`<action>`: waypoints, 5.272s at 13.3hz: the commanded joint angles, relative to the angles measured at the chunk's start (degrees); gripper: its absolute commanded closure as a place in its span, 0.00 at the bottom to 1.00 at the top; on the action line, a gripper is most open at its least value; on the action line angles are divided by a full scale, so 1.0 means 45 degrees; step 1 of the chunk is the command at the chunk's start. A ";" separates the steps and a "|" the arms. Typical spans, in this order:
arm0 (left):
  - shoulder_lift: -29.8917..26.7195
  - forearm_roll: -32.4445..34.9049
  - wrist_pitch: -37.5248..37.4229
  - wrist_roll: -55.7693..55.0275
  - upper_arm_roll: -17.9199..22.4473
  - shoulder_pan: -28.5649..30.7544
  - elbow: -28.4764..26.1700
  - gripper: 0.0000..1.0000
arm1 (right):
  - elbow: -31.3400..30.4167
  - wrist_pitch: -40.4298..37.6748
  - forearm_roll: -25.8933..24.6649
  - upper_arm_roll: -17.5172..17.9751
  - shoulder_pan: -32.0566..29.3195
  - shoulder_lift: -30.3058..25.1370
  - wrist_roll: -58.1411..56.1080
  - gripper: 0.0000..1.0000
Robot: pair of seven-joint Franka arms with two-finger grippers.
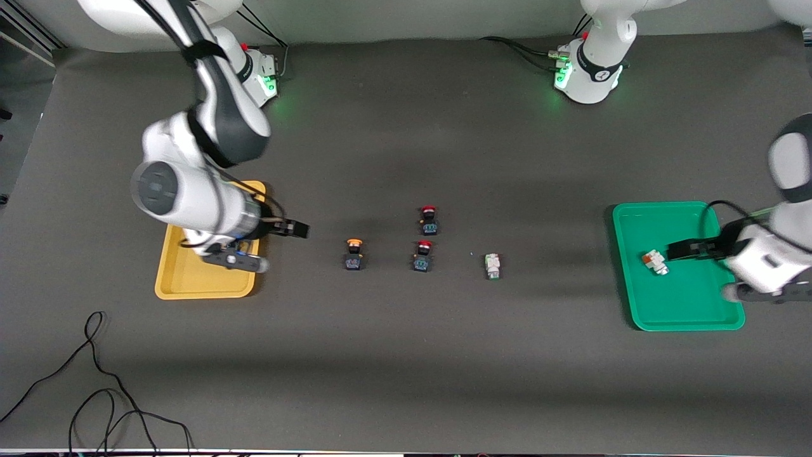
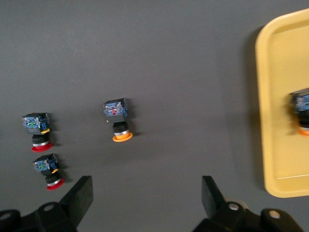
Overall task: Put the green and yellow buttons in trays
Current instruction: 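Release both buttons and move both grippers back toward the remaining buttons, then grasp the second orange button with the right gripper while the left gripper grasps green, then carry the orange button to the yellow tray while the left gripper carries green button, then open both grippers to release the buttons into the trays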
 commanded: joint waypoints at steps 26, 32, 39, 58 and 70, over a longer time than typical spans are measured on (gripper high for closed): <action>0.4523 0.0671 0.6486 -0.6906 0.0162 -0.6306 -0.1833 0.04 | 0.0837 -0.0520 -0.0545 -0.1345 0.1871 0.0705 0.1389 1.00; 0.4543 0.0691 0.6486 -0.6007 0.0201 -0.6307 -0.1911 0.91 | 0.0857 -0.4043 -0.0564 -0.4583 0.1891 -0.1683 -0.3117 1.00; 0.1837 0.0437 0.3801 -0.5634 0.0182 -0.5291 -0.1716 0.96 | -0.1323 -0.2161 -0.0623 -0.8025 0.1910 -0.1684 -0.8767 1.00; 0.1238 0.2253 0.3489 0.3936 0.0318 0.3537 -0.3470 0.92 | -0.7327 0.9020 0.2990 -0.7578 0.1930 0.1382 -1.2289 1.00; 0.2027 0.2136 0.3605 0.3974 0.0182 0.3811 -0.2696 0.01 | -0.4794 0.2935 0.2796 -0.8476 0.2047 -0.0922 -1.1705 0.00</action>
